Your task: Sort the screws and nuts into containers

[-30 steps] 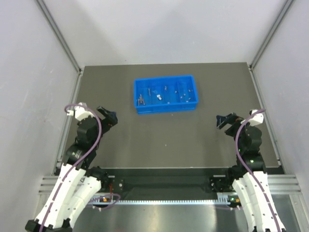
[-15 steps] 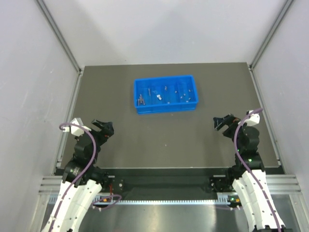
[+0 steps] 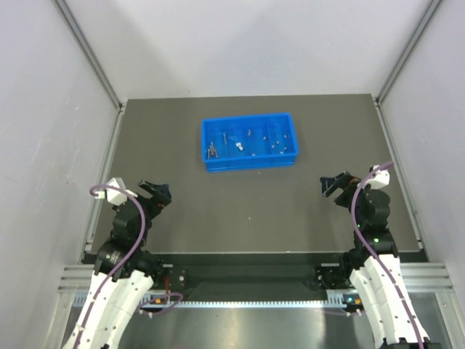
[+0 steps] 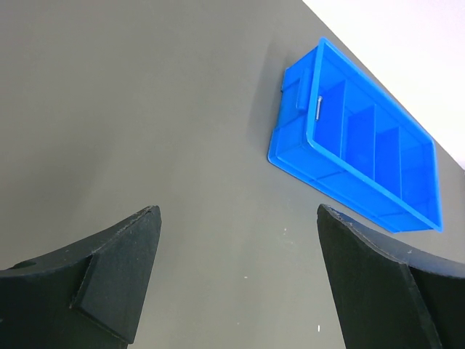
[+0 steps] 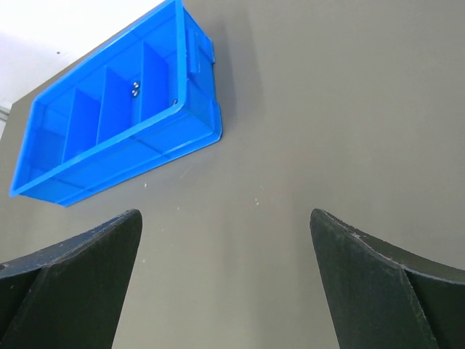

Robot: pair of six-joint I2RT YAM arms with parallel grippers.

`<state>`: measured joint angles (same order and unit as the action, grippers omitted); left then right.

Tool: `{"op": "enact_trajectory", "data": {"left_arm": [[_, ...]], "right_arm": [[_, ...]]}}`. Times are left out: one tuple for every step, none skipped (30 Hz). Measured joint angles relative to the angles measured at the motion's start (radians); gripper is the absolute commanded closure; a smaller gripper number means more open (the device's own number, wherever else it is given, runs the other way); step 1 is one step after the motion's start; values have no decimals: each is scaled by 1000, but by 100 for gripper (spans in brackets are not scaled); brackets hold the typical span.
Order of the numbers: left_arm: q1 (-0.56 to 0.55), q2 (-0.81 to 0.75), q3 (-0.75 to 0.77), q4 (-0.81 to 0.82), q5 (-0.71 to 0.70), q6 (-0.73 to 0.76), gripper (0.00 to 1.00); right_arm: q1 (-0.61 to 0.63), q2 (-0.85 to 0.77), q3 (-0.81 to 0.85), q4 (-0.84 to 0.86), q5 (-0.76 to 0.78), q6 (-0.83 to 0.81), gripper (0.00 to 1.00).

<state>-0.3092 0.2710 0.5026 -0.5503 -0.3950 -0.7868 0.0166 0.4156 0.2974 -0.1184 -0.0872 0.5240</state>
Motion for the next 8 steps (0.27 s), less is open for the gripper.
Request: {"op": "enact_trajectory", "data": {"left_arm": [[0,0,0,0,-3,0,7],[0,0,0,0,-7,0,7],[0,0,0,0,-10,0,7],[0,1,0,0,-14,0,7],[0,3,0,0,-16,0,7],[0,5,0,0,-18,0,7],[0,7,0,0,-19,0,7],[0,9,0,0,-20,1,7]], "right_arm": [[0,4,0,0,-2,0,0],[0,8,0,0,-2,-1,0],[0,14,0,0,-2,-2,0],[0,17,0,0,-2,-4,0],[0,21,0,0,-3,-6,1],[0,23,0,0,-3,-8,0],[0,25,0,0,-4,-8,1],[0,26,0,0,-5,-10,0]]}}
